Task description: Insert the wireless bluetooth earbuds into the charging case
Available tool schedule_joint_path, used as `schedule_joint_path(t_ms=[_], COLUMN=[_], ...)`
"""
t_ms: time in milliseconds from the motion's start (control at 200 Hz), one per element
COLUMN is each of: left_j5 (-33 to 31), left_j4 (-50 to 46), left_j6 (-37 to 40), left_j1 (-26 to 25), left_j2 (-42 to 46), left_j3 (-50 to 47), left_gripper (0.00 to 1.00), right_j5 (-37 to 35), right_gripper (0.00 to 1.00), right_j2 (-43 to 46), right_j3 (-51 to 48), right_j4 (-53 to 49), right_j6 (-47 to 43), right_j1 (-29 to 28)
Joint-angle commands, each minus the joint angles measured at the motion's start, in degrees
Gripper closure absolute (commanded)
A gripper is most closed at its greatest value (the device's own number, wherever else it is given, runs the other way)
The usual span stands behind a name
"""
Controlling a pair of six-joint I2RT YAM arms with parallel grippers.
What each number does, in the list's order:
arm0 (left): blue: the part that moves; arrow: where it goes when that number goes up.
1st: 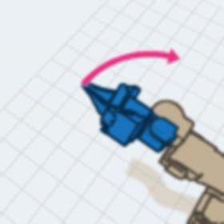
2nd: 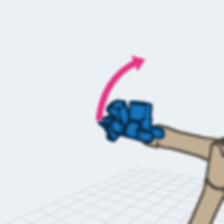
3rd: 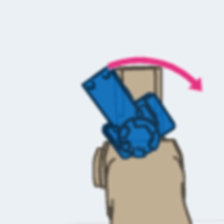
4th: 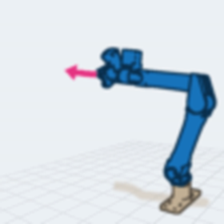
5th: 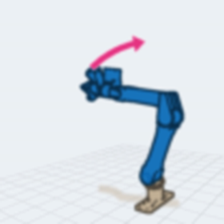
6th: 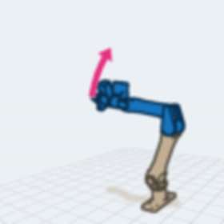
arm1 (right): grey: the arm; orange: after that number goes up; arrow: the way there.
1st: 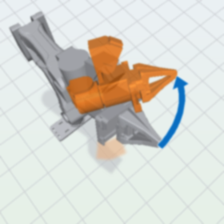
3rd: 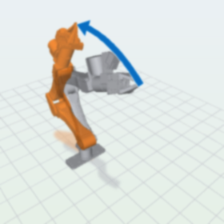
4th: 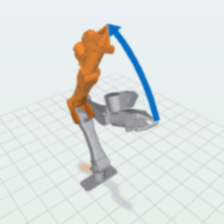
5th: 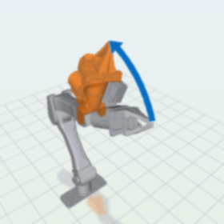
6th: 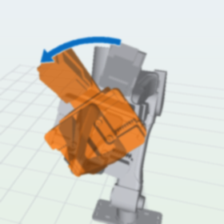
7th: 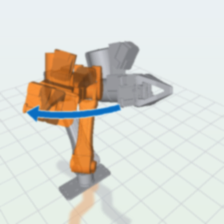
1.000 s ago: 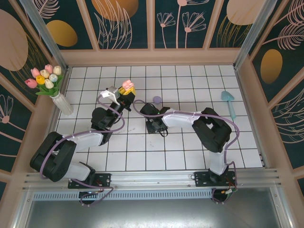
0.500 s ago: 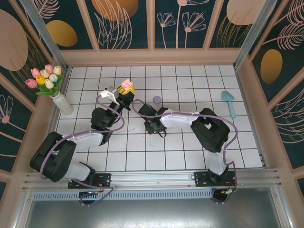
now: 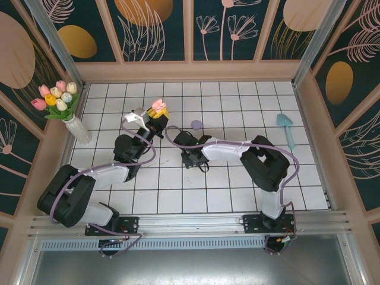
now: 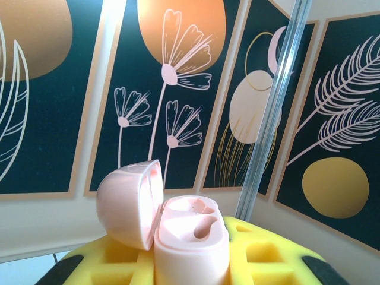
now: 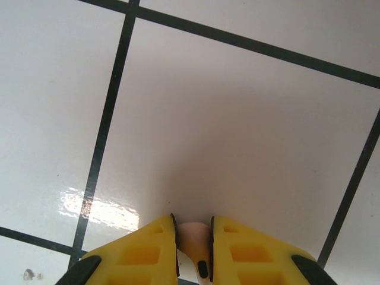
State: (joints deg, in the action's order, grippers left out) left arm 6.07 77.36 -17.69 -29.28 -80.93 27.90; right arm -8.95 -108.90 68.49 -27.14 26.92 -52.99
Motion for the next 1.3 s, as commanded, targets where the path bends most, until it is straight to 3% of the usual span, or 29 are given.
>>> schedule_joint_path(t_ms=[0,420,661,1296], left_j5=[0.88,0.52,1.99,16.71], left_j4=[-0.01,-2.29,-3.96,-7.84], left_j6=[-0.1,1.69,3.22,10.78], left_j1=[-0.25,-0.25,-0.2,-0.27], left_j2=[0.98,2.34,2.83,2.18], left_j3=[1.37,1.42,1.04,1.37], left_gripper=[1.0,1.0,1.0,1.0], right_j5=[-0.38,-2.15,-3.59,-1.81], right_gripper=[0.86,0.87,0.87,0.85], right_j2=[0.92,12.16,18.48,32.31], right_j3=[-4.29,-13.25,-13.41,-2.14], right_j4=[-2.31,5.36,8.3,13.59], right_j6=[0.87,6.19,6.58,-0.22], right_j1=[1.66,5.59,6.98,8.56])
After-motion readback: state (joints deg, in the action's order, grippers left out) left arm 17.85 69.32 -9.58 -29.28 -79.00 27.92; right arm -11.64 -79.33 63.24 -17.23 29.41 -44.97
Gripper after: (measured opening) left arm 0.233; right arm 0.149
